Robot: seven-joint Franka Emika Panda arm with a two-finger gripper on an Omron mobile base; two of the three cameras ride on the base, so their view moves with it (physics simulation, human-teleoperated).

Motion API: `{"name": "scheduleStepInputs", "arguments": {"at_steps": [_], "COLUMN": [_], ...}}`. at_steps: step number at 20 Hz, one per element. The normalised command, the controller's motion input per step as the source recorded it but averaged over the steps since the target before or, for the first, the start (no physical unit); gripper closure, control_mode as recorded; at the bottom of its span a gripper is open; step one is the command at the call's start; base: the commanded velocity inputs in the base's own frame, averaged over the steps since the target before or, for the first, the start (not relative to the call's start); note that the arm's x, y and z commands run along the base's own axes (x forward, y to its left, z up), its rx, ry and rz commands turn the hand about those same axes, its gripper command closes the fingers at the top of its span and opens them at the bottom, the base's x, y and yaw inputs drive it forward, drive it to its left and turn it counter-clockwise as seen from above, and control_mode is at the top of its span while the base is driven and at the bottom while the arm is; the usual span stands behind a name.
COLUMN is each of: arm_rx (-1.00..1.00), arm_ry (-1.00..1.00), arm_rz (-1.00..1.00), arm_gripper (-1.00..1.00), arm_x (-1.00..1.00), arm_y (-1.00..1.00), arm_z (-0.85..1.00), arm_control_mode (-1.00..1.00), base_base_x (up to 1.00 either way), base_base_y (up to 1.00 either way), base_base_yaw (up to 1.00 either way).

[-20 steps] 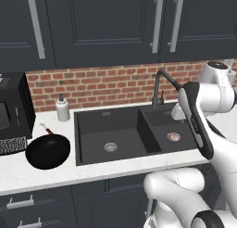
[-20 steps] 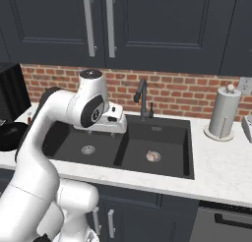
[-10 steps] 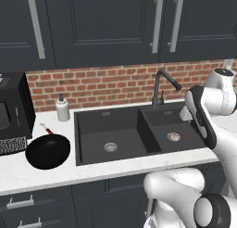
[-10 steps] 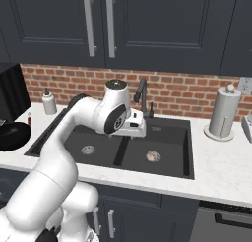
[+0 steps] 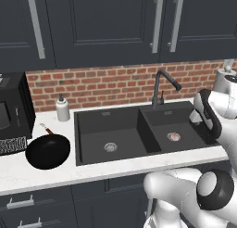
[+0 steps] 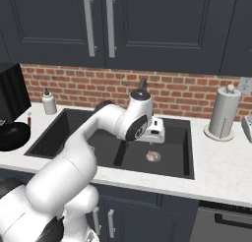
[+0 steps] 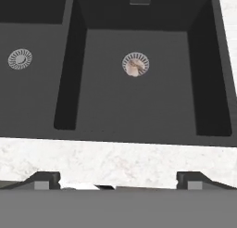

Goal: Pick the garlic from the sink and place it in the bowl. Then pick the bowl and place it in the microwave. Then close the microwave door and press the start button.

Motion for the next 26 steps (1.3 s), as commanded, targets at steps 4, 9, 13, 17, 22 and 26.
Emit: {"name": "scheduleStepInputs", "arguments": {"at_steps": [4, 9, 13, 17, 22, 26], "arm_rx": [0.02, 0.0, 0.0, 0.0, 0.0, 0.0], "arm_ry": [0.0, 0.02, 0.0, 0.0, 0.0, 0.0], "arm_rz": [0.0, 0.0, 0.0, 0.0, 0.0, 0.0], "arm_gripper": [-1.0, -1.0, -1.0, -1.0, -1.0, -1.0], "arm_x": [0.49, 0.29, 0.19, 0.12, 0.3, 0.32], "arm_y": [-0.23, -0.01, 0.0, 0.04, 0.22, 0.04], "arm_z": [-0.23, -0.37, -0.41, -0.32, -0.25, -0.2], "arm_control_mode": [-1.0, -1.0, -1.0, -1.0, -1.0, -1.0], "base_base_x": [0.0, 0.0, 0.0, 0.0, 0.0, 0.0], "base_base_y": [0.0, 0.0, 0.0, 0.0, 0.0, 0.0], "base_base_yaw": [0.0, 0.0, 0.0, 0.0, 0.0, 0.0]}}
